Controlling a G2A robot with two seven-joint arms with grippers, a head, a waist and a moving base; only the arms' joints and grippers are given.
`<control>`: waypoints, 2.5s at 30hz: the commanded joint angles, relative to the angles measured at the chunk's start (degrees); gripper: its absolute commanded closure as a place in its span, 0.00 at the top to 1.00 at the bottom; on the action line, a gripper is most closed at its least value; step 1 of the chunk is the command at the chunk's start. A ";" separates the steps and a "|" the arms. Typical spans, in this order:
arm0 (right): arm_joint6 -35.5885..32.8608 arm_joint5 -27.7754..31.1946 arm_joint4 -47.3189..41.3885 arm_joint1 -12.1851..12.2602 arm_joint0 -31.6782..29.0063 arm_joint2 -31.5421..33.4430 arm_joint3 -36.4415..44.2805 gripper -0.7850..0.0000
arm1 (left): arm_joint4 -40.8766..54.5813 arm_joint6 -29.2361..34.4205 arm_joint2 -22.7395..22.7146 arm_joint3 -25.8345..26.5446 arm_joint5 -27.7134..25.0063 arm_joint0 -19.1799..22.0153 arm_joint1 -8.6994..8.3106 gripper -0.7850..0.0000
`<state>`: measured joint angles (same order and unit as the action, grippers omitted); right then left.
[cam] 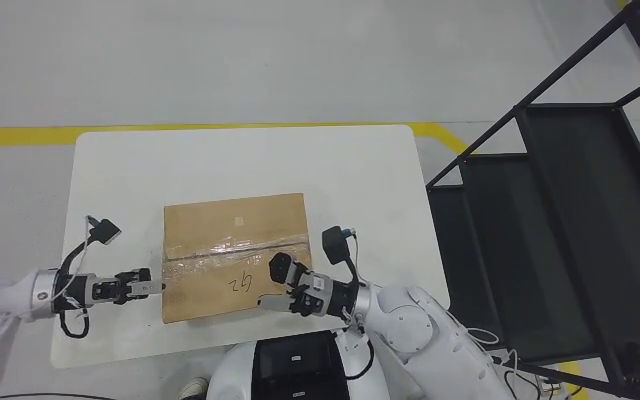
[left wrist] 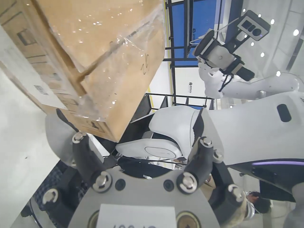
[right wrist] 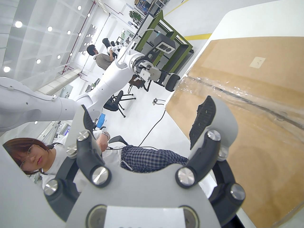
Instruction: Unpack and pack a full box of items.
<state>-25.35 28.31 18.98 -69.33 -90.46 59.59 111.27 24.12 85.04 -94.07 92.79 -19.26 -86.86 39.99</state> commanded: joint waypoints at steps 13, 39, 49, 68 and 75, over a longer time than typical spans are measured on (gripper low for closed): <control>1.48 1.03 -0.68 0.44 -0.51 0.22 -1.12 1.00 | -3.69 -1.71 4.53 -2.03 -0.30 2.57 0.18 1.00; 2.59 0.61 -0.16 1.09 -0.59 0.00 -0.88 1.00 | 8.58 0.59 5.55 -2.01 3.80 3.86 0.16 1.00; 2.94 0.30 0.05 1.34 -0.67 0.09 -0.85 1.00 | 6.79 -0.49 8.69 -3.51 4.38 7.12 0.67 1.00; 3.27 0.27 -0.29 1.74 -0.51 0.07 -0.99 1.00 | -6.21 -3.81 8.80 -0.73 6.19 7.41 0.18 0.19; 3.41 0.20 -0.43 1.89 -0.60 0.12 -0.93 1.00 | -8.52 -4.79 9.36 -0.62 7.14 8.30 0.13 0.00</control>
<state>-21.94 28.55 18.59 -67.45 -91.06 59.72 110.34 15.66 80.23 -84.82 92.21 -12.19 -78.63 40.11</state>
